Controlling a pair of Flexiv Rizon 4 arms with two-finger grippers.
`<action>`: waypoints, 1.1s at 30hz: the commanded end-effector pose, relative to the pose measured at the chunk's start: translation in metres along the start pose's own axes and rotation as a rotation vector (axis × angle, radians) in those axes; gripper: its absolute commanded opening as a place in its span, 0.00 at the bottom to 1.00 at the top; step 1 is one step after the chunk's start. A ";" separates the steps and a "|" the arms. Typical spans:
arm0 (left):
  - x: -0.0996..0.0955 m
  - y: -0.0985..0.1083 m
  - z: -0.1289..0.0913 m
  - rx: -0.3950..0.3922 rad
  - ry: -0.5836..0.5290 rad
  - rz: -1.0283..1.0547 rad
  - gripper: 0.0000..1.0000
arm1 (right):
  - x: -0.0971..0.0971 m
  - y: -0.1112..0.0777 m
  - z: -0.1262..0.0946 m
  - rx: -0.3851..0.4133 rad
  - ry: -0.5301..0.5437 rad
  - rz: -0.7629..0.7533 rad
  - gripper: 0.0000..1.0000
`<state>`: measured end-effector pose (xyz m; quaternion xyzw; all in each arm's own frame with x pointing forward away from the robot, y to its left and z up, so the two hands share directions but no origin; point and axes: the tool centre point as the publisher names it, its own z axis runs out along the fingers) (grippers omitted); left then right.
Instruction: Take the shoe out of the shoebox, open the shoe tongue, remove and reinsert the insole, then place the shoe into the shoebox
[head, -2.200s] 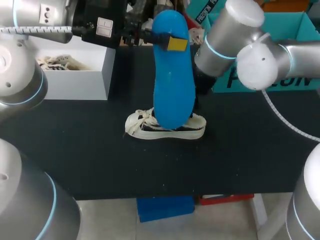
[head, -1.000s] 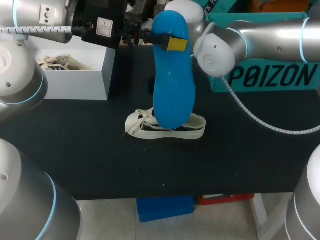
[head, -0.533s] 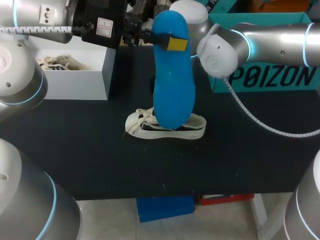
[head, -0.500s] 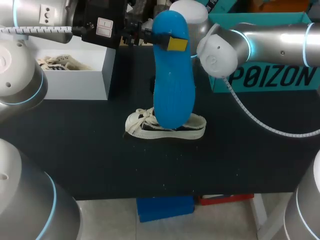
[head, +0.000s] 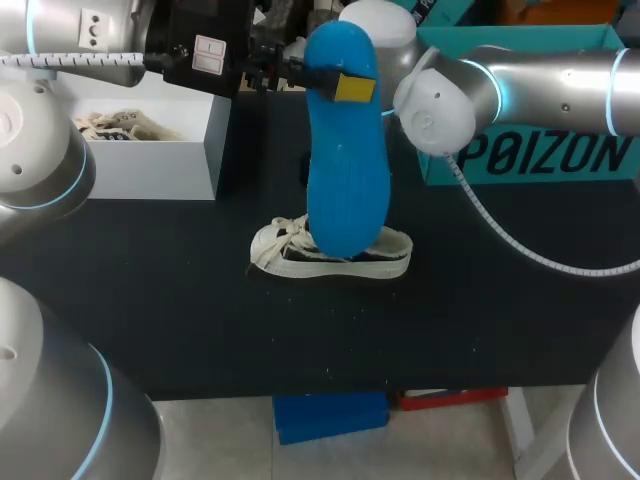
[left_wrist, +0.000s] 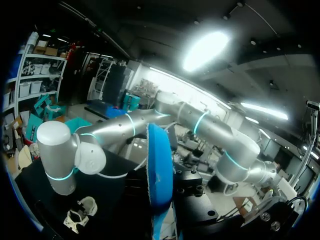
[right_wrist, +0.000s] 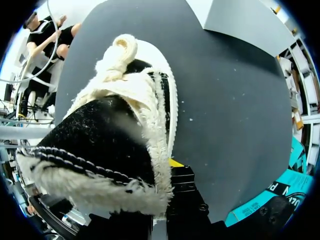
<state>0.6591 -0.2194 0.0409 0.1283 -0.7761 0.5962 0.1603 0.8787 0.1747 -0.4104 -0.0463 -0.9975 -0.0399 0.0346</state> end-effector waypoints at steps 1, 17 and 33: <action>0.000 0.000 0.001 -0.002 -0.004 -0.002 0.00 | 0.001 -0.002 0.004 0.001 0.000 0.001 0.00; 0.000 0.000 0.001 -0.002 -0.004 -0.002 0.00 | -0.007 -0.026 -0.063 0.155 -0.063 0.523 0.00; 0.000 0.000 0.001 -0.002 -0.004 -0.002 0.00 | -0.006 -0.054 -0.090 0.038 -0.055 1.500 0.00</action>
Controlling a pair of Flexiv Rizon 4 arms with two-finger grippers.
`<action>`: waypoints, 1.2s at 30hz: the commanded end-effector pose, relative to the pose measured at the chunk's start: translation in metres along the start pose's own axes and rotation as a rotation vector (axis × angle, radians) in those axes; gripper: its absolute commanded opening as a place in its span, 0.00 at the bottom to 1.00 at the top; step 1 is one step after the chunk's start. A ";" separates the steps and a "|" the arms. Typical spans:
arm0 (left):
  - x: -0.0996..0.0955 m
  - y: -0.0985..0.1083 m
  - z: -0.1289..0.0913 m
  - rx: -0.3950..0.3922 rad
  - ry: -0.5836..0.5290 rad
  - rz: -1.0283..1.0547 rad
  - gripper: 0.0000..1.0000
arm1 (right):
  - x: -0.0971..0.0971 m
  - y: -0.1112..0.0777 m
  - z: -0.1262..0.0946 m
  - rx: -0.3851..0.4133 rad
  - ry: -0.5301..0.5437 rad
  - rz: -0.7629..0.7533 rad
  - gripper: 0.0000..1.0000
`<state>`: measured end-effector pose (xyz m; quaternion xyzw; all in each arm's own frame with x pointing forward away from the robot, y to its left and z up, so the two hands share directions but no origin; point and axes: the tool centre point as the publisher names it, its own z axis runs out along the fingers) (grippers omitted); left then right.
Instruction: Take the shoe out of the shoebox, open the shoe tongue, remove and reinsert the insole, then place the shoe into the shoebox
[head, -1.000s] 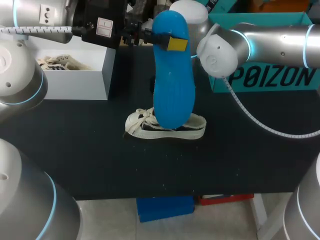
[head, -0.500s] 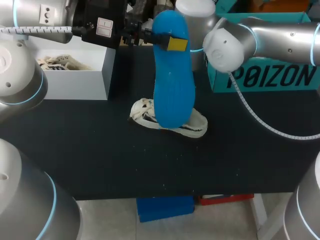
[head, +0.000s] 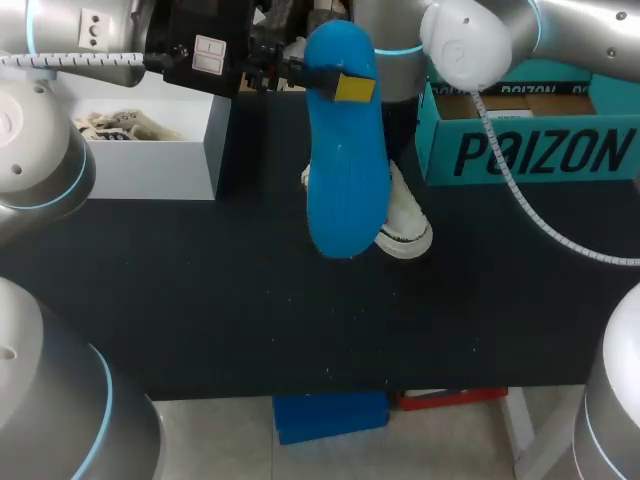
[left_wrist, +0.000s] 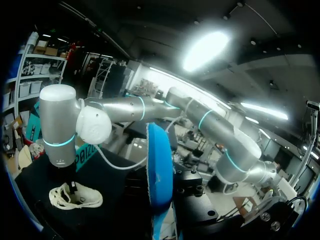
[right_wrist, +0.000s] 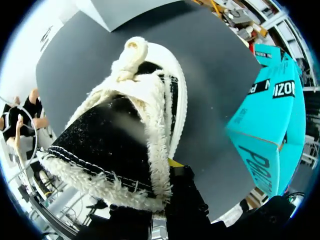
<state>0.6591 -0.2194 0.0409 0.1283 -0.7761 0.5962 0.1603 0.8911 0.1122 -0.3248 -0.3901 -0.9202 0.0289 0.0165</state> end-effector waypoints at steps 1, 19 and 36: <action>0.000 0.000 0.001 -0.002 -0.004 -0.002 0.00 | 0.008 -0.003 0.003 -0.028 0.074 0.833 0.00; 0.000 0.000 0.001 -0.002 -0.004 -0.002 0.00 | 0.021 0.016 0.037 -0.247 0.014 1.037 0.00; 0.000 0.000 0.001 -0.002 -0.004 -0.002 0.00 | 0.020 0.026 0.080 -0.283 -0.121 0.835 0.00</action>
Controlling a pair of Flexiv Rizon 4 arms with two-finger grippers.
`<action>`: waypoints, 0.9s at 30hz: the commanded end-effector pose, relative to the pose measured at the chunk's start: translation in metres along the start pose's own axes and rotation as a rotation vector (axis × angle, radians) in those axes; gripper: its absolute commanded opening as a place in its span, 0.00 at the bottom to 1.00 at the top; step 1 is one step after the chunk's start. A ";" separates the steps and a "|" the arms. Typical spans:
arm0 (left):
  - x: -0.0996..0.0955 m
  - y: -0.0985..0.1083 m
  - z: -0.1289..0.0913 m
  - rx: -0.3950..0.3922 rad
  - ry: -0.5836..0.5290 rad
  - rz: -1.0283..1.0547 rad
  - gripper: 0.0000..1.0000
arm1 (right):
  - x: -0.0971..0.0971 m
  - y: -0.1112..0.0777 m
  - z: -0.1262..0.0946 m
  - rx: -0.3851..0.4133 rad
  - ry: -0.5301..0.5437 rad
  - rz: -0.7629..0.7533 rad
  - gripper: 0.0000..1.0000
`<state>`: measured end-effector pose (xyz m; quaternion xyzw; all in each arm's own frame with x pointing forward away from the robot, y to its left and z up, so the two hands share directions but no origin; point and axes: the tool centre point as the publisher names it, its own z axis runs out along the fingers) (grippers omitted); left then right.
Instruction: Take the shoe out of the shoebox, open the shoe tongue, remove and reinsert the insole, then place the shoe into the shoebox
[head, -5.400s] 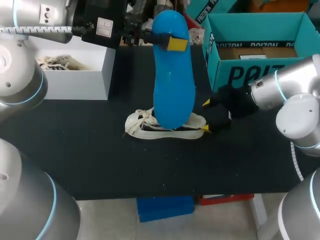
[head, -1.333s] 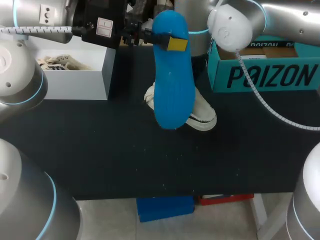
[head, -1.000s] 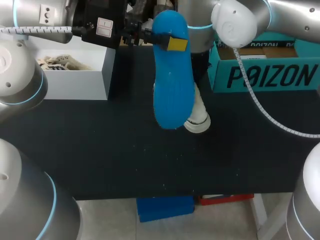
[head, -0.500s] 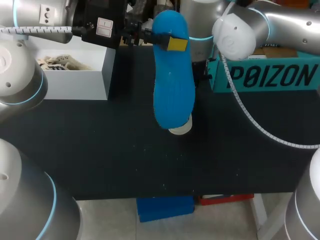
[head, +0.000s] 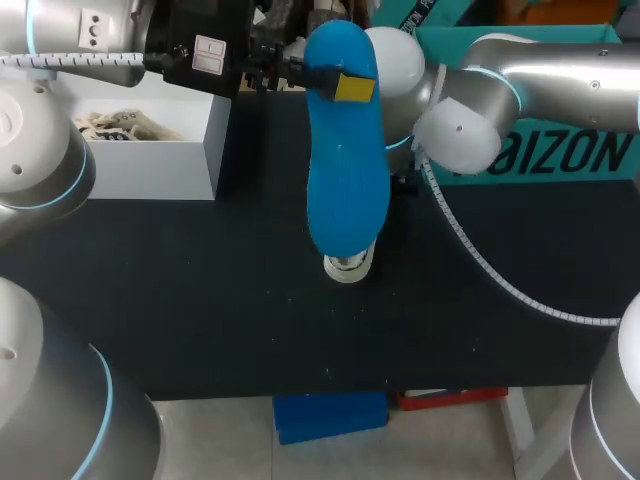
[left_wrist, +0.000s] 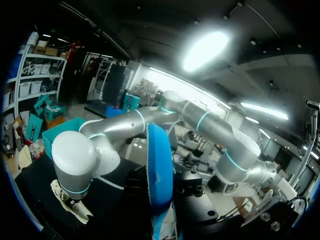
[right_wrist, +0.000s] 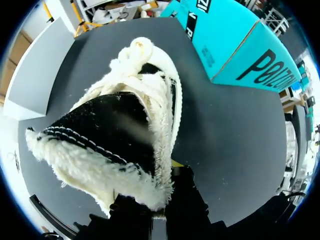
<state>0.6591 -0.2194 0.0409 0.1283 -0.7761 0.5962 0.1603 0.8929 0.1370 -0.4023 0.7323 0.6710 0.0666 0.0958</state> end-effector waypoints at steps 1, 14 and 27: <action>0.000 0.000 0.001 -0.002 -0.004 -0.002 0.00 | 0.004 -0.002 0.004 -0.026 -0.007 -0.035 0.00; 0.000 0.000 0.001 -0.002 -0.004 -0.002 0.00 | -0.011 0.006 0.005 0.009 -0.016 -0.057 0.34; 0.000 0.000 0.001 -0.002 -0.004 -0.002 0.00 | -0.039 0.009 -0.052 0.087 0.452 0.195 1.00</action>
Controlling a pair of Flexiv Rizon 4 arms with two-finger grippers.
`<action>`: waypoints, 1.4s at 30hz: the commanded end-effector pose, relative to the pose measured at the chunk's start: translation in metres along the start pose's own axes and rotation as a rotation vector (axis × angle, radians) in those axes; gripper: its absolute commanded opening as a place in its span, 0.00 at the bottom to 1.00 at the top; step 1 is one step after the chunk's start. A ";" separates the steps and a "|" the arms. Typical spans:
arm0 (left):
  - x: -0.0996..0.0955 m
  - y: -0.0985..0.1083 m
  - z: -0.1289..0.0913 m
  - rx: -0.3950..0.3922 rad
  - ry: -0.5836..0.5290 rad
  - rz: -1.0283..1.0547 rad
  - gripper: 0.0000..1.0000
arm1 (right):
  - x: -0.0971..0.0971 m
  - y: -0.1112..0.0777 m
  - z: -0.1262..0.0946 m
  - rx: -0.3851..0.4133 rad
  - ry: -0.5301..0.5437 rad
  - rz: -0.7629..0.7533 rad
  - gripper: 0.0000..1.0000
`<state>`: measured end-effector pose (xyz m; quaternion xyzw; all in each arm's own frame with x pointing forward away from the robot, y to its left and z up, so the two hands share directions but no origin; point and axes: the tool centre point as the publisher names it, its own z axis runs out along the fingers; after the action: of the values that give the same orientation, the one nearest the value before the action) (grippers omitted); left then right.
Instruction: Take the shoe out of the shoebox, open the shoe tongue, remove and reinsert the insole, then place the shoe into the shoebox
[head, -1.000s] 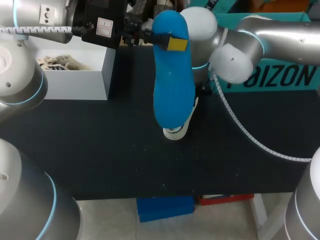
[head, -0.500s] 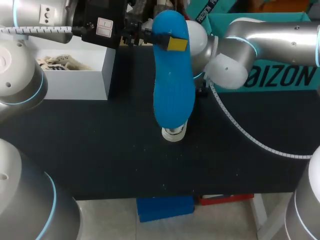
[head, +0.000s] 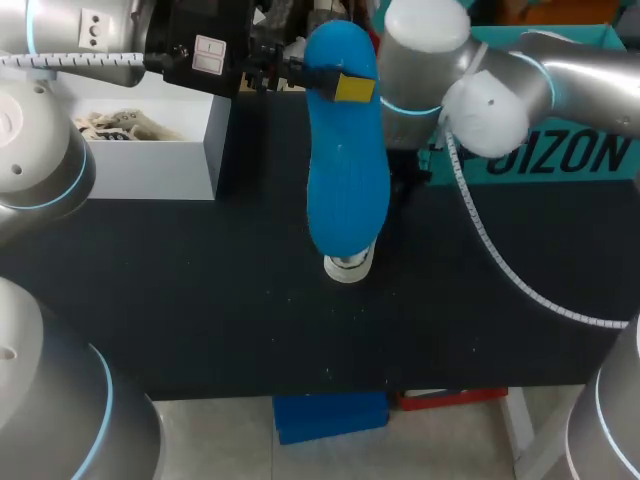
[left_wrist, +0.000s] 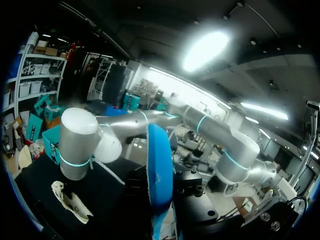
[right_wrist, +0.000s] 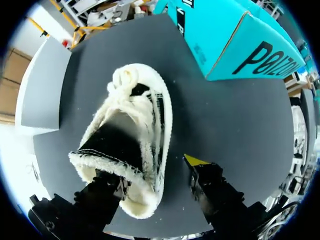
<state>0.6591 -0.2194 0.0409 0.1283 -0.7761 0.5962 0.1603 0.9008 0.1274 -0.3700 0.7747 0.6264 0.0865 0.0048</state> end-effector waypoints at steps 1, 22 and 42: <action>0.000 0.000 0.001 -0.002 -0.004 -0.002 0.00 | -0.026 -0.007 -0.033 -0.007 0.377 0.037 1.00; 0.000 0.000 0.001 -0.002 -0.004 -0.002 0.00 | -0.022 -0.014 -0.061 -0.106 0.627 0.001 1.00; 0.000 0.000 0.001 -0.002 -0.004 -0.002 0.00 | -0.021 -0.002 -0.119 -0.078 0.990 0.056 1.00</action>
<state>0.6591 -0.2194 0.0409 0.1283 -0.7761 0.5962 0.1603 0.8817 0.0993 -0.2556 0.6859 0.5454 0.4228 -0.2310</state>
